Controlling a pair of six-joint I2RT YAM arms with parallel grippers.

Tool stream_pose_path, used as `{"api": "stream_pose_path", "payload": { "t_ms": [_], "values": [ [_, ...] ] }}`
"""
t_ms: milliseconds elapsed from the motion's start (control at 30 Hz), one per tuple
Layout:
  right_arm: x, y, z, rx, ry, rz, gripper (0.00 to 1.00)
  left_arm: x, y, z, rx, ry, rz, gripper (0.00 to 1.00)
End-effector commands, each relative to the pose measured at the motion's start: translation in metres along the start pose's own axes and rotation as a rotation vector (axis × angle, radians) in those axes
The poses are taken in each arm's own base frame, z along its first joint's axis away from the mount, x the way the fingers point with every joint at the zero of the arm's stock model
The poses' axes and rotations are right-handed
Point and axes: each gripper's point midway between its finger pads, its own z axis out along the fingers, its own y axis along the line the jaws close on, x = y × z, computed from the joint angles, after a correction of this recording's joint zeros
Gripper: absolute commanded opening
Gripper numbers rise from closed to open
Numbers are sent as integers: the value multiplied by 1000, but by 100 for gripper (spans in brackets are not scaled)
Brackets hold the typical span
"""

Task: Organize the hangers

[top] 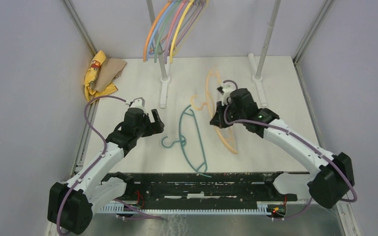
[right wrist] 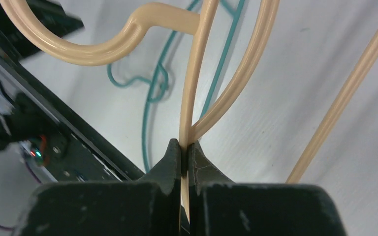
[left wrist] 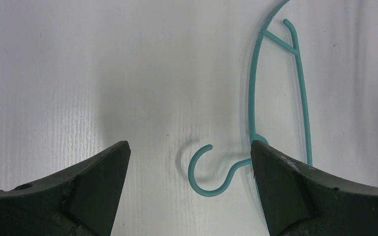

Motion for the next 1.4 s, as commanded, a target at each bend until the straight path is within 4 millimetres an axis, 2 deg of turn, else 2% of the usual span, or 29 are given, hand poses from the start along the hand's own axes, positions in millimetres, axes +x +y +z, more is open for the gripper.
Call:
{"api": "stream_pose_path", "payload": {
  "t_ms": [0,133,233,300,367,500,600,700,867,967,1167,1367],
  "values": [
    [-82,10,-36,-146,-298,244,1,-17,-9,-5,35,-64,-44,99],
    [-147,14,-58,-296,-462,355,1,-20,-11,-7,41,-73,-45,99],
    [-204,25,-74,-457,-568,410,1,-22,-11,-8,43,-78,-47,99],
    [-248,35,-93,-572,-648,432,0,-24,-13,-10,48,-82,-47,99],
    [-283,41,-107,-614,-719,410,0,-26,-14,-10,49,-85,-48,99],
    [-337,52,-132,-648,-816,367,0,-31,-15,-13,48,-92,-41,99],
    [-368,57,-141,-677,-858,357,0,-34,-15,-16,43,-102,-35,99],
    [-389,59,-142,-706,-876,365,0,-36,-14,-16,39,-105,-30,99],
    [-407,48,-126,-688,-883,412,1,-39,-14,-17,31,-108,-22,99],
    [-413,43,-117,-685,-885,433,0,-39,-14,-17,28,-108,-19,99],
    [-426,40,-115,-689,-912,441,1,-40,-12,-18,17,-113,-18,99],
    [-430,33,-103,-677,-902,473,1,-37,-9,-17,10,-108,-19,99]
  ]
}}
